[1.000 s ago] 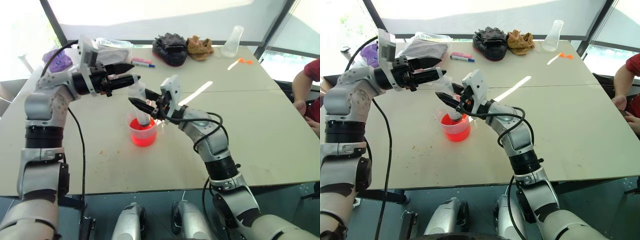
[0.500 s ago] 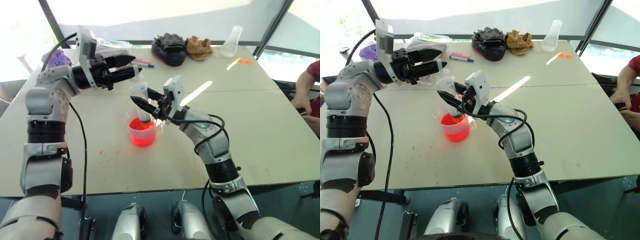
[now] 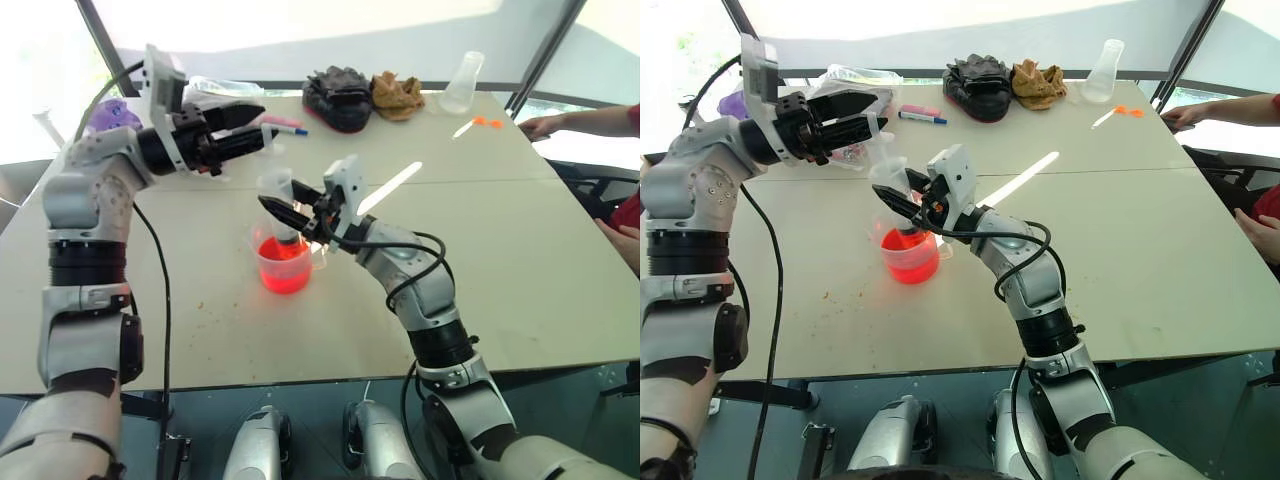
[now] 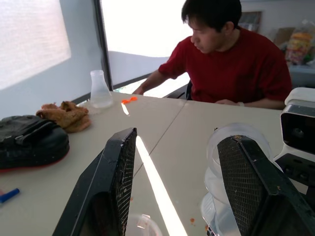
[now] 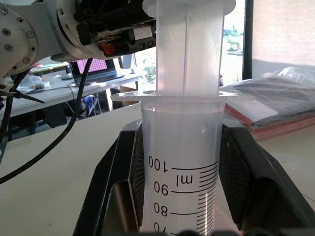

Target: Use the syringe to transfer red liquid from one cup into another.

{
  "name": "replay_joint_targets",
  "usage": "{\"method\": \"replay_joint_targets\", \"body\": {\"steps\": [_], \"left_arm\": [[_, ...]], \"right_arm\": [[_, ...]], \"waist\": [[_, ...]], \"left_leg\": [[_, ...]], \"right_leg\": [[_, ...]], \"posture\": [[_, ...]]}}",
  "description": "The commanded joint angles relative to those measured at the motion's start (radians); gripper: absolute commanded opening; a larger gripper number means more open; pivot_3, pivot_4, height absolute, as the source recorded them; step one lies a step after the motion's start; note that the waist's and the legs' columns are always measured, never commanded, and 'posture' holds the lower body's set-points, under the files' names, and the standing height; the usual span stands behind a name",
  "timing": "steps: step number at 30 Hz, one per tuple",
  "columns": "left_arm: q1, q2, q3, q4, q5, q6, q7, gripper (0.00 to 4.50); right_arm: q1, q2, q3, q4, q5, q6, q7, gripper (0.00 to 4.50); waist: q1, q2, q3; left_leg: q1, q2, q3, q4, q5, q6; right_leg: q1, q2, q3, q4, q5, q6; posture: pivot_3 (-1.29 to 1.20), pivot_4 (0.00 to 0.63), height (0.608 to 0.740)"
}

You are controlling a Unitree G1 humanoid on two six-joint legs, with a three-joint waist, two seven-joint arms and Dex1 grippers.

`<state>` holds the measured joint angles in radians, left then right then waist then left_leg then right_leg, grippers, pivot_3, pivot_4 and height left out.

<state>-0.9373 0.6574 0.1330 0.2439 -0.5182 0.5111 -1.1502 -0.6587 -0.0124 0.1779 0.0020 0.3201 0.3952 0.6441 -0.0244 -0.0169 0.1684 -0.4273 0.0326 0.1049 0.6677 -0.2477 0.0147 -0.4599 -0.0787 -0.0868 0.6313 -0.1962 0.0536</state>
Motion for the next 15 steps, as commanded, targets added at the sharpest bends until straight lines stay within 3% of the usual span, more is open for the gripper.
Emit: {"method": "replay_joint_targets", "body": {"steps": [1, 15], "left_arm": [[0.053, 0.070, 0.034, -0.087, -0.039, 0.050, -0.031, 2.58], [0.297, 0.174, 0.154, -0.208, -0.070, 0.099, 0.072, 2.58]], "right_arm": [[-0.083, 0.022, -0.029, -0.069, 0.058, 0.032, -0.010, 1.51], [-0.128, -0.024, -0.108, -0.236, 0.146, 0.155, -0.106, 1.51]], "waist": [[-0.003, 0.000, 0.000], [0.006, -0.001, 0.000]], "left_leg": [[0.000, 0.000, 0.000, 0.000, 0.000, 0.000], [0.000, 0.000, 0.000, 0.000, 0.000, 0.000]], "right_leg": [[0.000, 0.000, 0.000, 0.000, 0.000, 0.000], [0.000, 0.000, 0.000, 0.000, 0.000, 0.000]], "posture": [[0.00, 0.150, 0.740], [0.00, 0.150, 0.740]]}}
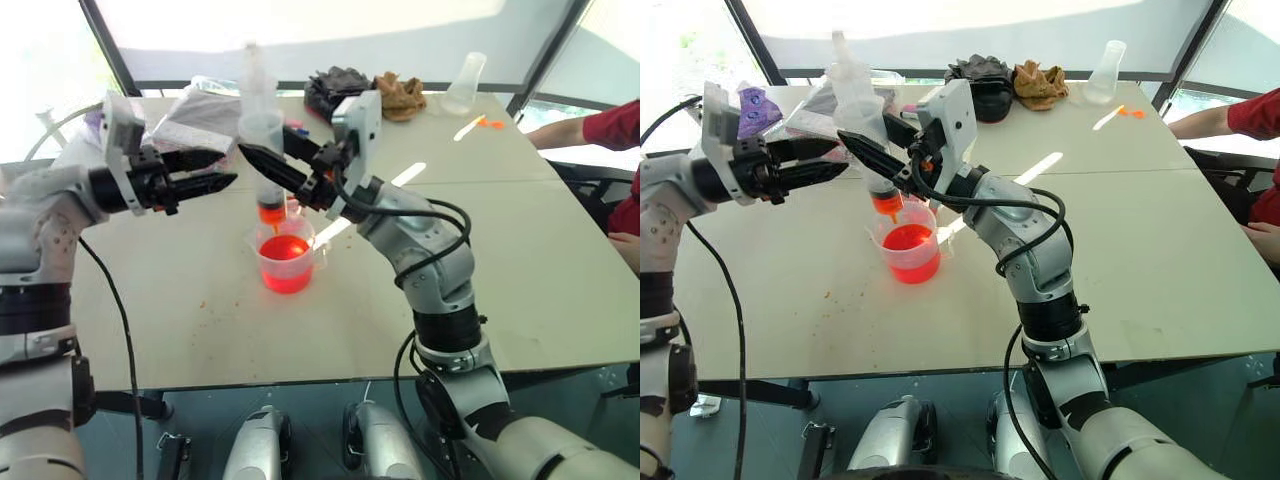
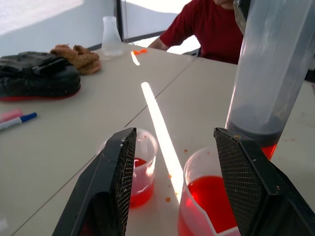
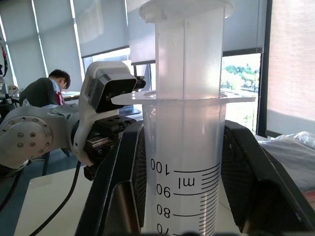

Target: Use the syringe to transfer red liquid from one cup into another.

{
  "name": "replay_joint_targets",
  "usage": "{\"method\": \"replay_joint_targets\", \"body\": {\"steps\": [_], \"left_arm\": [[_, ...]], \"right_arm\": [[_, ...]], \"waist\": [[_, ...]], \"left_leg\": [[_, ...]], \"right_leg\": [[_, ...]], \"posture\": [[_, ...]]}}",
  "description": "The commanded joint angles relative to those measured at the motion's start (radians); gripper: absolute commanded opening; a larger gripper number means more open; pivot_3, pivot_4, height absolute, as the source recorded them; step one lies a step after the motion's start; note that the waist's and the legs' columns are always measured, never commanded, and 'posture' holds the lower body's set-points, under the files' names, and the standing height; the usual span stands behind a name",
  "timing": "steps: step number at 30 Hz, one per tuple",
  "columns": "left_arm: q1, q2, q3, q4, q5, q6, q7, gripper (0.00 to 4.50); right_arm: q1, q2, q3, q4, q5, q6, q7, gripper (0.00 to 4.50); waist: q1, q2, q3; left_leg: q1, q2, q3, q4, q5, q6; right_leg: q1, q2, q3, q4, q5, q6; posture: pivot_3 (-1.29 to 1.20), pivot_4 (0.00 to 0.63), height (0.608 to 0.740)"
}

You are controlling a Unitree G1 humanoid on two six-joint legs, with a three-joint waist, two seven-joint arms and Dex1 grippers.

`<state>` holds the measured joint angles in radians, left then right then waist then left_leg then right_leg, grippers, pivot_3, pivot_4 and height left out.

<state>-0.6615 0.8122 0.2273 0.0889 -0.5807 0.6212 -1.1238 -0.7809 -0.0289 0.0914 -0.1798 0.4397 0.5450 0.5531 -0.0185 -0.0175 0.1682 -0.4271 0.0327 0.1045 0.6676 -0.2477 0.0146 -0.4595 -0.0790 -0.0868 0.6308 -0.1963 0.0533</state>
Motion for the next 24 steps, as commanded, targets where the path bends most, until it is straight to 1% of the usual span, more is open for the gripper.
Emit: {"method": "replay_joint_targets", "body": {"steps": [1, 7, 9, 11, 15, 20, 22, 24], "left_arm": [[0.041, 0.020, 0.061, -0.068, -0.002, -0.018, 0.059, 2.58], [0.101, -0.023, 0.101, -0.118, -0.003, -0.044, 0.181, 2.58], [0.115, -0.038, 0.119, -0.126, -0.005, -0.050, 0.219, 2.58], [0.127, -0.052, 0.131, -0.131, -0.004, -0.062, 0.250, 2.58], [0.107, -0.079, 0.133, -0.105, 0.013, -0.111, 0.300, 2.58], [0.051, -0.082, 0.120, -0.033, 0.026, -0.159, 0.307, 2.58], [0.006, -0.078, 0.106, 0.021, 0.041, -0.187, 0.292, 2.58], [-0.090, -0.081, 0.070, 0.124, 0.076, -0.242, 0.263, 2.58]], "right_arm": [[-0.005, -0.010, -0.022, -0.055, 0.029, 0.008, -0.019, 1.51], [-0.021, -0.028, -0.036, -0.032, 0.038, 0.008, -0.022, 1.51], [-0.064, -0.041, -0.059, 0.010, 0.038, -0.007, -0.014, 1.51], [-0.137, -0.057, -0.082, 0.106, 0.016, -0.069, 0.005, 1.51], [-0.288, -0.062, -0.101, 0.410, -0.052, -0.288, 0.050, 1.51], [-0.461, -0.020, -0.135, 0.851, -0.107, -0.560, 0.105, 1.51], [-0.531, 0.005, -0.153, 1.030, -0.122, -0.661, 0.114, 1.51], [-0.576, 0.027, -0.167, 1.171, -0.139, -0.744, 0.114, 1.51]], "waist": [[0.000, 0.000, 0.000], [0.002, 0.000, 0.000], [0.002, 0.000, 0.000], [0.001, 0.000, 0.000], [-0.001, 0.000, 0.000], [-0.003, 0.000, 0.000], [-0.003, 0.000, 0.000], [-0.002, 0.000, 0.000]], "left_leg": [[0.000, 0.000, 0.000, 0.000, 0.000, 0.000], [0.000, 0.000, 0.000, 0.000, 0.000, 0.000], [0.000, 0.000, 0.000, 0.000, 0.000, 0.000], [0.000, 0.000, 0.000, 0.000, 0.000, 0.000], [0.001, 0.000, 0.000, 0.000, 0.000, 0.000], [0.001, 0.000, 0.001, -0.001, 0.000, 0.000], [0.001, 0.000, 0.002, -0.001, 0.000, 0.000], [0.001, 0.000, 0.002, -0.001, 0.000, 0.000]], "right_leg": [[0.000, 0.000, 0.000, 0.000, 0.000, 0.000], [0.000, 0.000, 0.000, 0.000, 0.000, 0.000], [0.000, 0.000, 0.000, 0.000, 0.000, 0.000], [0.000, 0.000, 0.000, 0.000, 0.000, 0.000], [0.000, 0.000, 0.000, 0.000, 0.000, 0.000], [0.000, 0.000, 0.000, 0.000, 0.000, 0.000], [0.000, 0.000, 0.000, 0.000, 0.000, 0.000], [0.000, 0.000, 0.000, 0.000, 0.000, 0.000]], "posture": [[0.00, 0.150, 0.740], [0.00, 0.150, 0.740], [0.00, 0.150, 0.740], [0.00, 0.150, 0.740], [0.00, 0.150, 0.740], [0.00, 0.150, 0.740], [0.00, 0.150, 0.740], [0.00, 0.150, 0.740]]}}
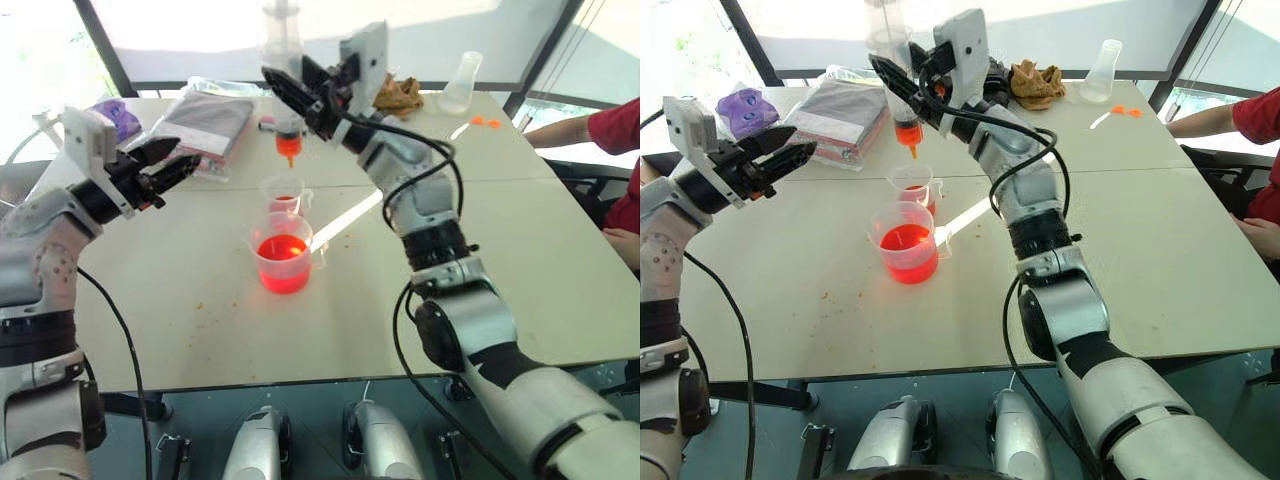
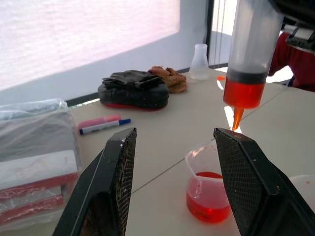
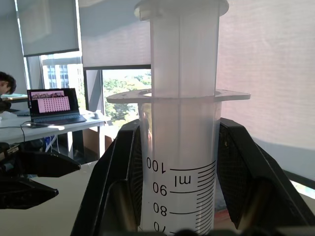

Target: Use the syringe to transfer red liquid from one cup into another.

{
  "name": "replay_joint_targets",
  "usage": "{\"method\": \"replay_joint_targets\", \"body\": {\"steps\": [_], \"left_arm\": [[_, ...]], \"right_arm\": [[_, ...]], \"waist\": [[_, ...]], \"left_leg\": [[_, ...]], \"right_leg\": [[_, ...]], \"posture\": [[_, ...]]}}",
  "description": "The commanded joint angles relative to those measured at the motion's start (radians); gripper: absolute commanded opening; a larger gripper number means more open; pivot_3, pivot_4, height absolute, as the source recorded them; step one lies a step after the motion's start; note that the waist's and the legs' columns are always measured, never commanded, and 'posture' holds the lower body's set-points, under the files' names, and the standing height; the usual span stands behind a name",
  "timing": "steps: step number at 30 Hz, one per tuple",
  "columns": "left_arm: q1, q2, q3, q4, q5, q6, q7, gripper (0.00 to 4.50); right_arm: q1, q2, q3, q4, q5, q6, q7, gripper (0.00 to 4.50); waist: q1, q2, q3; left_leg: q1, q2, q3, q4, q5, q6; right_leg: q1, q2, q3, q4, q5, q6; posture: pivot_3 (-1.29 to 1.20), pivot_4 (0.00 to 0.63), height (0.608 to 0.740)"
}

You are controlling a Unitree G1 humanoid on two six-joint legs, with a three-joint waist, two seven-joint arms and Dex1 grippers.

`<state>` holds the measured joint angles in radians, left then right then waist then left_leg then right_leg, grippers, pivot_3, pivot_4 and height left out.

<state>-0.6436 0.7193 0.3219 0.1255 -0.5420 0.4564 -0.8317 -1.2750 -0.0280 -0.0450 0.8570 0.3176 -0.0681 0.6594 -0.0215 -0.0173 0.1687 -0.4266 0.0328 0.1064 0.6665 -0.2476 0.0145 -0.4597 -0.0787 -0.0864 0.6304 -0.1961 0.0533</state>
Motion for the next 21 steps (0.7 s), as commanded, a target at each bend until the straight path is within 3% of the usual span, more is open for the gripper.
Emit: {"method": "replay_joint_targets", "body": {"steps": [1, 9, 14, 21], "left_arm": [[-0.166, 0.007, -0.042, 0.150, 0.058, -0.112, -0.041, 2.58], [-0.636, -0.087, -0.117, 0.727, 0.167, -0.355, -0.163, 2.58], [-0.747, -0.139, -0.135, 0.895, 0.208, -0.430, -0.236, 2.58], [-0.767, -0.169, -0.136, 0.963, 0.238, -0.473, -0.284, 2.58]], "right_arm": [[-0.097, 0.034, -0.035, 0.186, -0.027, -0.162, 0.007, 1.51], [-0.139, 0.057, -0.057, 0.344, -0.080, -0.280, 0.008, 1.51], [-0.143, 0.057, -0.074, 0.358, -0.096, -0.294, 0.003, 1.51], [-0.126, 0.070, -0.078, 0.356, -0.119, -0.301, 0.015, 1.51]], "waist": [[0.007, 0.000, 0.000], [0.004, -0.002, 0.001], [-0.015, -0.002, 0.001], [-0.029, -0.002, 0.001]], "left_leg": [[0.000, 0.000, 0.000, 0.000, 0.000, 0.000], [-0.002, -0.001, 0.002, 0.001, 0.000, -0.001], [-0.001, -0.001, 0.003, -0.001, 0.002, -0.004], [-0.001, 0.000, 0.002, -0.001, 0.002, -0.004]], "right_leg": [[0.000, 0.000, 0.000, 0.000, 0.000, 0.000], [0.002, -0.001, -0.001, -0.001, 0.000, 0.001], [0.000, -0.001, -0.001, 0.000, 0.000, 0.002], [-0.001, -0.001, -0.001, 0.000, -0.001, 0.002]], "posture": [[0.00, 0.150, 0.740], [0.00, 0.150, 0.740], [0.00, 0.150, 0.740], [0.00, 0.150, 0.740]]}}
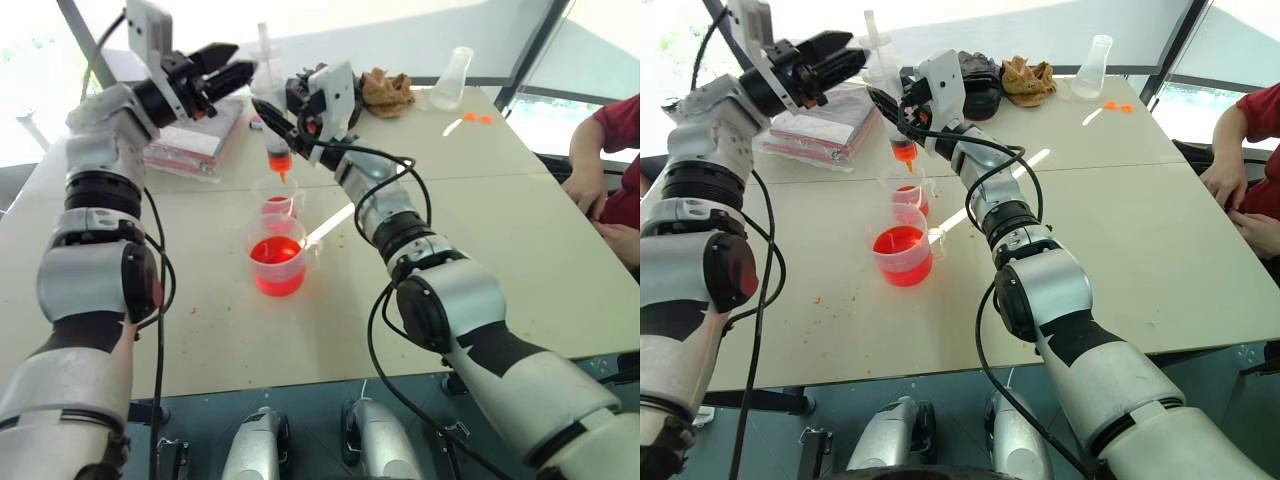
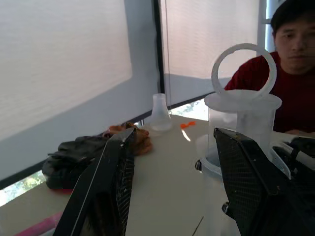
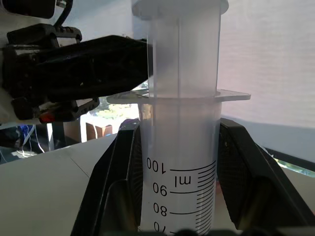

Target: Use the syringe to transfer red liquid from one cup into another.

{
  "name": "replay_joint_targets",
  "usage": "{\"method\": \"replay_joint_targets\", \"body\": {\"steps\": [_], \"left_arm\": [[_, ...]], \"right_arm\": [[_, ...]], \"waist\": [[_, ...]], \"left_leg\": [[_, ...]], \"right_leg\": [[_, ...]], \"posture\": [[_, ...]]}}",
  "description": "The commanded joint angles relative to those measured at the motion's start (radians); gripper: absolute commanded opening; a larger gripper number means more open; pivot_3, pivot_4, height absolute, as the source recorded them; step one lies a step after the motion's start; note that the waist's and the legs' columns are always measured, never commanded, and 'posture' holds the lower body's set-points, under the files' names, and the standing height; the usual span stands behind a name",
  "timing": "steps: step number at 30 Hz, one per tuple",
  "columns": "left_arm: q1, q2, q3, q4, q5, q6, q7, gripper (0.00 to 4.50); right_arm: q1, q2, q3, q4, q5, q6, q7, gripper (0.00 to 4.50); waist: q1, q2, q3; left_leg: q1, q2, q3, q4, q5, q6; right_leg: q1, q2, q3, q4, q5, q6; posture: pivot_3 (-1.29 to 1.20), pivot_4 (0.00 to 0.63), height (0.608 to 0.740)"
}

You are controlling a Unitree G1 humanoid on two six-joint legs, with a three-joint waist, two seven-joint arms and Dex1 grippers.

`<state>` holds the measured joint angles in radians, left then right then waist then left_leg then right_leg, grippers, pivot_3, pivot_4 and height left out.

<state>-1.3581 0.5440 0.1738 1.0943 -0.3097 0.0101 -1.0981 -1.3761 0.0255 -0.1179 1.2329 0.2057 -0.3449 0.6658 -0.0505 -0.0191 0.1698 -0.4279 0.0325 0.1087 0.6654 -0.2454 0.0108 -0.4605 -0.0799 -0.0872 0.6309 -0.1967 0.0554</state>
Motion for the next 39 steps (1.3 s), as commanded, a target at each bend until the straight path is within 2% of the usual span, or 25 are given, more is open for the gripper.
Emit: {"method": "replay_joint_targets", "body": {"steps": [1, 17, 28, 39], "left_arm": [[-0.058, 0.006, 0.015, -0.001, 0.006, -0.027, -0.019, 2.58], [-0.066, 0.115, 0.048, 0.024, 0.034, -0.057, 0.002, 2.58], [-0.063, 0.085, 0.063, -0.027, -0.001, 0.032, -0.101, 2.58], [-0.048, 0.096, 0.061, -0.067, -0.003, 0.084, -0.151, 2.58]], "right_arm": [[-0.021, 0.020, -0.005, -0.020, -0.012, -0.024, 0.012, 1.51], [-0.013, 0.048, -0.017, -0.022, -0.031, -0.025, 0.027, 1.51], [-0.006, 0.051, -0.016, -0.016, -0.047, -0.023, 0.022, 1.51], [0.001, 0.044, -0.014, -0.003, -0.068, -0.023, 0.007, 1.51]], "waist": [[0.001, 0.000, 0.000], [0.005, 0.000, 0.000], [0.006, 0.000, 0.000], [0.005, 0.000, 0.000]], "left_leg": [[0.000, 0.000, 0.000, 0.000, 0.000, 0.000], [0.000, 0.000, -0.001, 0.000, -0.001, 0.002], [0.000, 0.000, -0.001, 0.000, 0.000, 0.000], [0.000, 0.000, -0.001, 0.000, 0.000, 0.000]], "right_leg": [[0.000, 0.000, 0.000, 0.000, 0.000, 0.000], [0.000, 0.000, 0.000, 0.000, 0.000, 0.000], [0.001, -0.001, 0.000, 0.000, 0.000, 0.000], [0.001, 0.000, 0.000, 0.000, 0.000, 0.000]], "posture": [[0.00, 0.150, 0.740], [0.00, 0.150, 0.740], [0.00, 0.150, 0.740], [0.00, 0.150, 0.740]]}}
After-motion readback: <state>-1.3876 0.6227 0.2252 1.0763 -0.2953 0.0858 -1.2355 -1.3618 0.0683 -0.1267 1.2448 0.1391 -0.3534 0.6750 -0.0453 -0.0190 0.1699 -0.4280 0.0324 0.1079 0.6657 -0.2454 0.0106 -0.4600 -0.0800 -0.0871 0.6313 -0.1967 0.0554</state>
